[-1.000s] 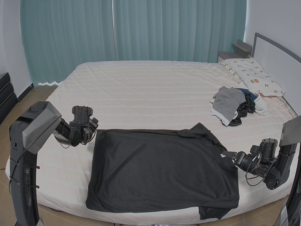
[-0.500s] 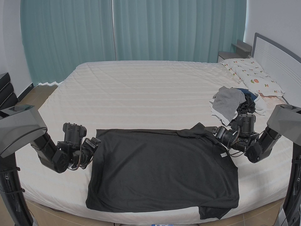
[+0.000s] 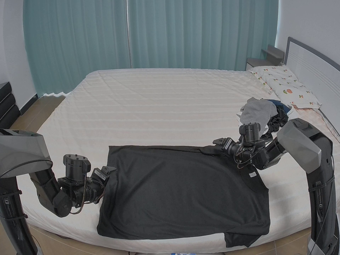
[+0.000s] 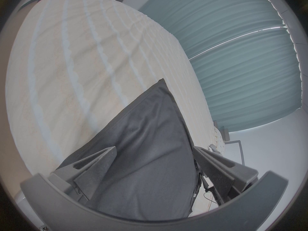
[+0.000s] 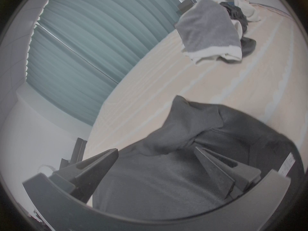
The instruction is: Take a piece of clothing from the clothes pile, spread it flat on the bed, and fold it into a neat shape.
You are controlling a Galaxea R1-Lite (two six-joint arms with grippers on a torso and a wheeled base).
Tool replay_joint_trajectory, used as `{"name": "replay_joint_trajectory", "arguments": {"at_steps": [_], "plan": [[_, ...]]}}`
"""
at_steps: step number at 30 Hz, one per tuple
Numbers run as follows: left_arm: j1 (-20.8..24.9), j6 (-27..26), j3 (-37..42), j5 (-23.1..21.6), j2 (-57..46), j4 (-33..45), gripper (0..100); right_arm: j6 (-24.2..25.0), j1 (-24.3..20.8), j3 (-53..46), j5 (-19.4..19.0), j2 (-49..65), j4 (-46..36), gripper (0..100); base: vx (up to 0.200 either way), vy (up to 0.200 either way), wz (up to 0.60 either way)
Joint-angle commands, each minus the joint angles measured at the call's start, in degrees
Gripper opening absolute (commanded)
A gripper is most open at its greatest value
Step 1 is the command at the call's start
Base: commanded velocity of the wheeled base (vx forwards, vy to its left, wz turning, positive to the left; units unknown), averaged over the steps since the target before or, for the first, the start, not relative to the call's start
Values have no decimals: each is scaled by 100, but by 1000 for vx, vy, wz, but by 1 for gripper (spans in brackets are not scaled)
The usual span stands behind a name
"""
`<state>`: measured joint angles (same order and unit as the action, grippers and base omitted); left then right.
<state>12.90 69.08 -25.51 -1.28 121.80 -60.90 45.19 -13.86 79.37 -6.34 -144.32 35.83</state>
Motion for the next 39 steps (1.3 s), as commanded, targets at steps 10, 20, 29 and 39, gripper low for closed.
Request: {"name": "replay_joint_trajectory", "arguments": {"at_steps": [10,20,29,39], "plan": [[20,26,222,-13,64,-80,100,34,-73,1757,168,-975,-1157,100,0,0,0],[29,9,214,14,81,-80,100,130,-108,3522,379,-1722,-2361,100,0,0,0],[29,9,205,14,90,-80,100,139,-20,3522,511,-1370,-50,100,0,0,0],[29,0,170,14,107,-80,100,-81,120,3522,502,-1467,240,100,0,0,0]]}}
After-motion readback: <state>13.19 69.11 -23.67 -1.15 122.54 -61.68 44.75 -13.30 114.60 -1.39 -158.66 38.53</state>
